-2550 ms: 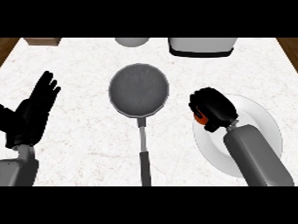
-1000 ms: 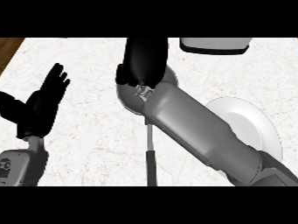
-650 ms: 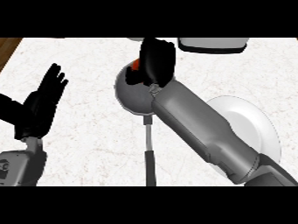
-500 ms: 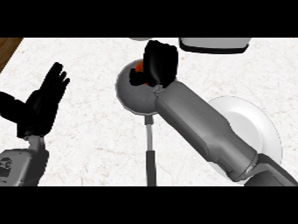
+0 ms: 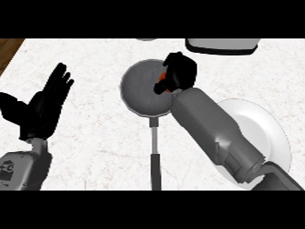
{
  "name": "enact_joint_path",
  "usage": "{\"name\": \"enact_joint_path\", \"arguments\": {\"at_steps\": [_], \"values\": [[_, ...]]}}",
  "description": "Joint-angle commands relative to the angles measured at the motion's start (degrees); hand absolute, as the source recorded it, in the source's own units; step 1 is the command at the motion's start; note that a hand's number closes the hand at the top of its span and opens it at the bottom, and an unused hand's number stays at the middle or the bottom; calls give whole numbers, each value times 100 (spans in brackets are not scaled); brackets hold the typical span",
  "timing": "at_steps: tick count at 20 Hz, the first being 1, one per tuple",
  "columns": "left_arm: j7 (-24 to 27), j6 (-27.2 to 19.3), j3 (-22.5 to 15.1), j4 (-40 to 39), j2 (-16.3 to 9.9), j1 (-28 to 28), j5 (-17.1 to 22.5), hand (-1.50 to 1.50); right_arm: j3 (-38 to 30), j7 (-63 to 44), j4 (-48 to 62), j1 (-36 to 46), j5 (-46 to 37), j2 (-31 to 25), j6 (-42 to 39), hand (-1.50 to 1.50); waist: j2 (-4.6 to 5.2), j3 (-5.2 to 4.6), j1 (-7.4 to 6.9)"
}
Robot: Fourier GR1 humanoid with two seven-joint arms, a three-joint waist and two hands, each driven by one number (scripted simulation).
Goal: Pick the tomato from the plate and place it in the pan
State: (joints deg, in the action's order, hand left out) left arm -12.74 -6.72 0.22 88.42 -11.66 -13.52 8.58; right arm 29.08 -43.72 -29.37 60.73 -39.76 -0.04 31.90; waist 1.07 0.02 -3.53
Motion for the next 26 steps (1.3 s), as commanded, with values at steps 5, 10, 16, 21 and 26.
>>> {"name": "enact_joint_path", "arguments": {"at_steps": [5, 10, 16, 21, 26], "values": [[135, 100, 97, -91, 7, 15, 30, 0, -195, 1346, 294, -484, 918, 3, 991, -150, -4, 4, 8], [326, 179, 209, -103, 17, 411, 124, 0, -838, 2132, -611, -760, 1465, 4, 1586, -150, -74, 5, 228], [311, 102, 441, -203, -130, 418, 71, 0, -1243, 3000, -2321, -2132, 2281, -234, 1538, -150, -137, 2, 490], [-32, -38, 277, 270, -62, 530, -29, 0, -1213, 3651, -4196, -3367, 3053, -532, 701, -150, -173, 6, 540], [-318, -28, 366, 512, -154, 562, 10, 0, -961, 3855, -5813, -4886, 3269, -1138, 103, -150, -147, -1, 462]]}}
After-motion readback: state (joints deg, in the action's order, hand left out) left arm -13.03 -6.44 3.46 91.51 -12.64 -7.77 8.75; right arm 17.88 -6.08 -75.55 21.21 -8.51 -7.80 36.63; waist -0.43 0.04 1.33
